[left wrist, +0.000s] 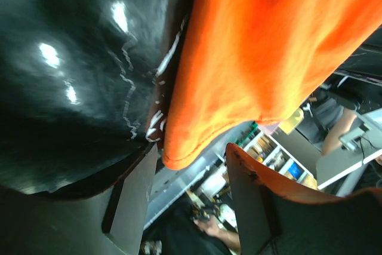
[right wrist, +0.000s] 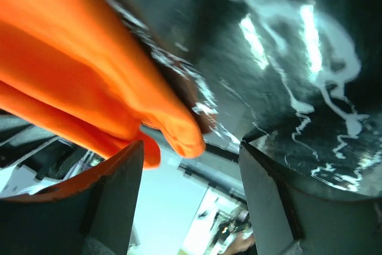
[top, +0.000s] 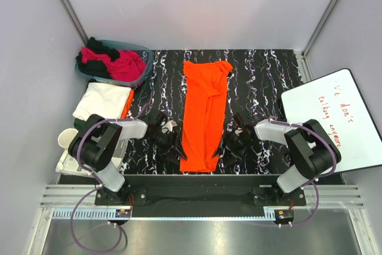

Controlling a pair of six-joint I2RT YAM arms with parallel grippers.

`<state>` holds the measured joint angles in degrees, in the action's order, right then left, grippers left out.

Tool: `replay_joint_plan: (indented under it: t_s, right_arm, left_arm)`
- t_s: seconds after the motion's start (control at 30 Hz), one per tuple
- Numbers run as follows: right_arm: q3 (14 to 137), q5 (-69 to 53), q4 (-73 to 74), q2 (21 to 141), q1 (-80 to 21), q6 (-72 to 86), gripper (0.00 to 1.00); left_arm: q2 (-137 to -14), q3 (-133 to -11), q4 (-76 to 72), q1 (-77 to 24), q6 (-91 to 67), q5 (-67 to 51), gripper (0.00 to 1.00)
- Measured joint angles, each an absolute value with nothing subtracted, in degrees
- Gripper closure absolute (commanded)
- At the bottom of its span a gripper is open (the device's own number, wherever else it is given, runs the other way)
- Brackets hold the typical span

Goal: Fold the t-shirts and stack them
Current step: Grab the bottom of the folded rectangular tshirt with both arms

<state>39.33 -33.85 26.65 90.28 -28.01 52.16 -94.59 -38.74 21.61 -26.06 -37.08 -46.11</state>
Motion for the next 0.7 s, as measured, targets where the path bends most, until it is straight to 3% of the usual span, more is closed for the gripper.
replay_joint_plan:
  t_s: [0.17, 0.27, 0.4, 0.43, 0.5, 0.53, 0.7]
  right_arm:
    - [36.45, -37.69, 23.31, 90.17, -28.16, 54.87, 0.28]
    - [36.18, -38.74, 19.66, 90.96, -29.12, 55.7, 0.34]
    - [36.58, -39.75, 12.64, 93.62, -32.34, 57.01, 0.52]
    - [37.04, -39.9, 10.96, 94.59, -33.19, 57.1, 0.74]
    - [38.09, -40.05, 7.77, 96.64, -34.41, 57.17, 0.95]
    - [38.44, -40.21, 6.76, 97.21, -34.74, 57.06, 1.0]
    - [38.76, -40.62, 4.86, 98.0, -35.11, 56.99, 1.0]
  left_arm:
    - [-94.63, -37.58, 20.82, -28.6, -39.27, -47.03, 0.44]
    - [-94.72, -37.06, 20.12, -29.67, -40.25, -47.2, 0.5]
    - [-95.44, -36.36, 19.59, -30.79, -41.01, -47.44, 0.65]
    - [-95.7, -36.21, 19.57, -30.92, -41.17, -47.33, 0.78]
    - [-95.92, -36.14, 19.33, -31.07, -40.66, -46.46, 0.9]
    - [-96.14, -36.14, 19.14, -31.11, -40.6, -46.17, 1.0]
    - [-96.44, -37.39, 20.75, -31.16, -40.34, -45.17, 1.0]
